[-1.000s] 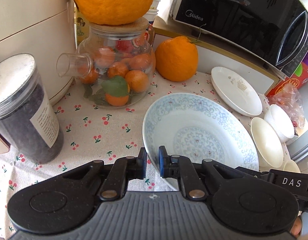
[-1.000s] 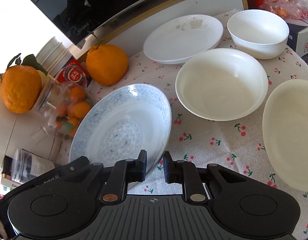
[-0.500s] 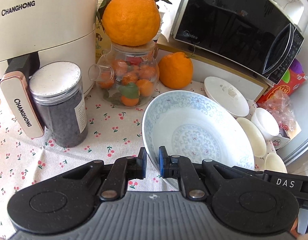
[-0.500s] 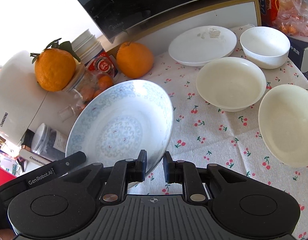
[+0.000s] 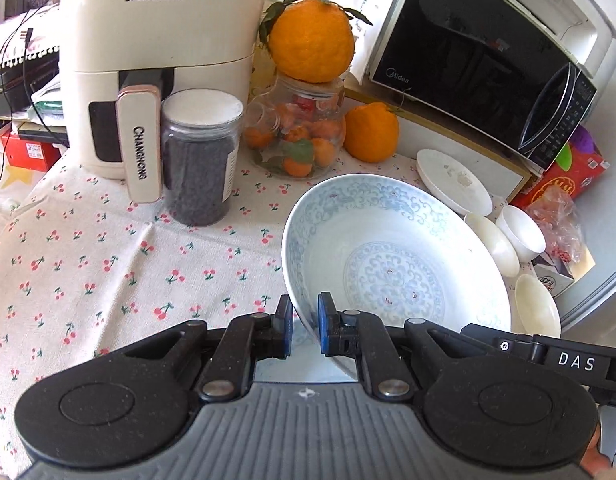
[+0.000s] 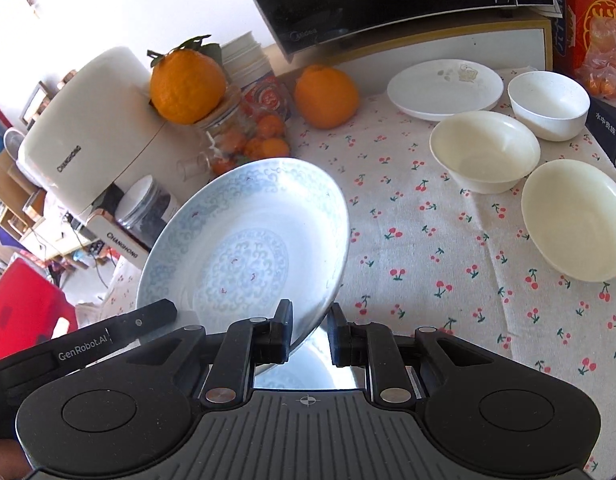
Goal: Organize plates and bowls
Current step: 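Carry the second blue-patterned plate with both tools and lower it onto the first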
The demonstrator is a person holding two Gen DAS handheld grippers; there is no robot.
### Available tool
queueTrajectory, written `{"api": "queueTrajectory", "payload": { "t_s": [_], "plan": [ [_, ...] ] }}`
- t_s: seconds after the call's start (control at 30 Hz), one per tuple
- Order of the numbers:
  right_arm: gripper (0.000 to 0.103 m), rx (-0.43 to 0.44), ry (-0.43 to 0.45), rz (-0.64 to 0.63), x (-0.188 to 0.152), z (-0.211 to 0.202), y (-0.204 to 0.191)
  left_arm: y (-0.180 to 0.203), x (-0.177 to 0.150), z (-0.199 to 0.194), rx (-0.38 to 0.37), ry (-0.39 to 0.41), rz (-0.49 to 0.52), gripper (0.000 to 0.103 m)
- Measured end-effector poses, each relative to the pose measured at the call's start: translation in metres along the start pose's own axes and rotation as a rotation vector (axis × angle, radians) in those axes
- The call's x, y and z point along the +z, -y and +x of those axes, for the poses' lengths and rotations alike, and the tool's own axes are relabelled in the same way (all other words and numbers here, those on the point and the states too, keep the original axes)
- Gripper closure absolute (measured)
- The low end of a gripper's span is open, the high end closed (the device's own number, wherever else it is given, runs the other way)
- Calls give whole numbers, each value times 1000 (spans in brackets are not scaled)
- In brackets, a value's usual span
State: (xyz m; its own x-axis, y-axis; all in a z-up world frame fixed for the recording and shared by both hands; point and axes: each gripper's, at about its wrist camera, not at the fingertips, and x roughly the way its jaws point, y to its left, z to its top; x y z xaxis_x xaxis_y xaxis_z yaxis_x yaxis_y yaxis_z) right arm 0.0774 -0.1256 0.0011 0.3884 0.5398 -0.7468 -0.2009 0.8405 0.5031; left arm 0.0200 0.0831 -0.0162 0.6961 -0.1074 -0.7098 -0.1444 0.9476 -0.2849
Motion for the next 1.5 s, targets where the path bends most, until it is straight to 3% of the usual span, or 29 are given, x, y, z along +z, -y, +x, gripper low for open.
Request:
{"api": "queueTrajectory", "payload": {
  "t_s": [0.23,0.53,1.5],
  "plan": [
    [85,-8,-59,-48,-37,-4,-10,-14,-35,-15,28,-31,-20,92],
    [84,-43,-111,-70,-65,-4,-12,-19,-57,-15,42,-72,-9,92],
    [81,-123,-194,-140,-71,-2,-25,-6,-76,-15,124,-88,137,88]
  ]
}}
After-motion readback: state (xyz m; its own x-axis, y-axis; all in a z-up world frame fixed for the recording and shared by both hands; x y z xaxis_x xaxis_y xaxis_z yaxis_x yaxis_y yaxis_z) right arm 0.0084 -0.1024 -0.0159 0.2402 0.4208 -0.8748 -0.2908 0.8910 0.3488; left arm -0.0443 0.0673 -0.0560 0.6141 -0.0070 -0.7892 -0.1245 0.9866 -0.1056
